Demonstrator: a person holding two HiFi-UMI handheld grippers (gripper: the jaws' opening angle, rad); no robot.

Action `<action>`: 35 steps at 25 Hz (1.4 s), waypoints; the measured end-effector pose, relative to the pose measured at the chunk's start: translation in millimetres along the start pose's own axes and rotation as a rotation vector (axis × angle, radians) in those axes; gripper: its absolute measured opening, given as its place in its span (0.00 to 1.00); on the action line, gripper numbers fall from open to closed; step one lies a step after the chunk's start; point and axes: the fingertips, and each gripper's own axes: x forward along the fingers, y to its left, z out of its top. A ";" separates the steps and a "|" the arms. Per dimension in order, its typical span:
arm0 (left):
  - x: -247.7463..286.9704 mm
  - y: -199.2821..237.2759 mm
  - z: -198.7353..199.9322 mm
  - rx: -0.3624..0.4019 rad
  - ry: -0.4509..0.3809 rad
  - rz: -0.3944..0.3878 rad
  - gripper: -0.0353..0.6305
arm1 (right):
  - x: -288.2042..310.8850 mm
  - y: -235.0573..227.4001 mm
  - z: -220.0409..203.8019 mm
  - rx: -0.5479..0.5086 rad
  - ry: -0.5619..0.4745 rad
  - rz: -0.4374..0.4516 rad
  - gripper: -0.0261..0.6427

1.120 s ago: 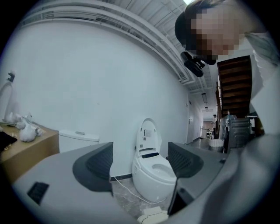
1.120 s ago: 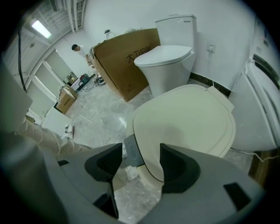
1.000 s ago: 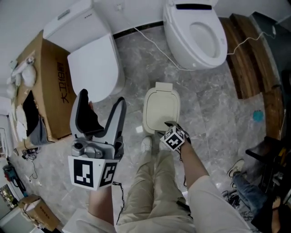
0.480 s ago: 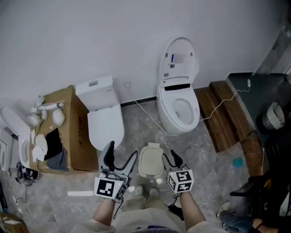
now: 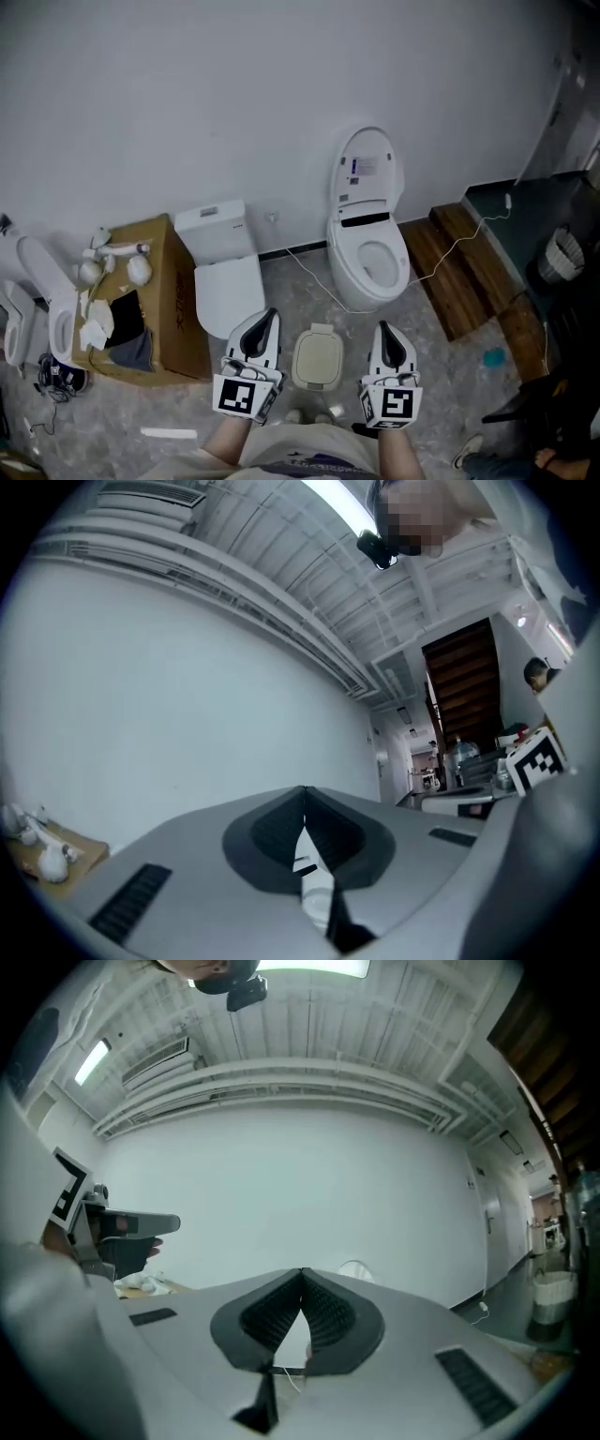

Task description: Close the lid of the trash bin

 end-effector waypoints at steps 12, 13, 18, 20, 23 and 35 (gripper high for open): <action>4.6 -11.9 0.1 0.014 0.017 -0.018 0.05 | -3.2 11.9 4.2 0.024 -0.012 0.000 0.05; 3.6 -12.2 -0.2 0.012 0.019 -0.017 0.05 | -3.9 12.4 4.7 0.024 -0.014 0.002 0.05; 3.3 -11.6 -2.4 0.000 0.024 -0.014 0.05 | -4.3 11.8 7.9 0.034 -0.029 0.002 0.05; 4.2 -10.5 1.9 0.001 0.007 -0.017 0.05 | -3.1 14.2 9.8 0.028 -0.033 0.012 0.05; 3.2 -8.9 -1.1 -0.005 0.020 -0.013 0.05 | -2.0 15.5 11.4 0.018 -0.033 0.011 0.05; 1.8 0.0 -2.8 -0.008 0.024 0.007 0.05 | 1.8 15.2 15.2 0.021 -0.050 0.013 0.05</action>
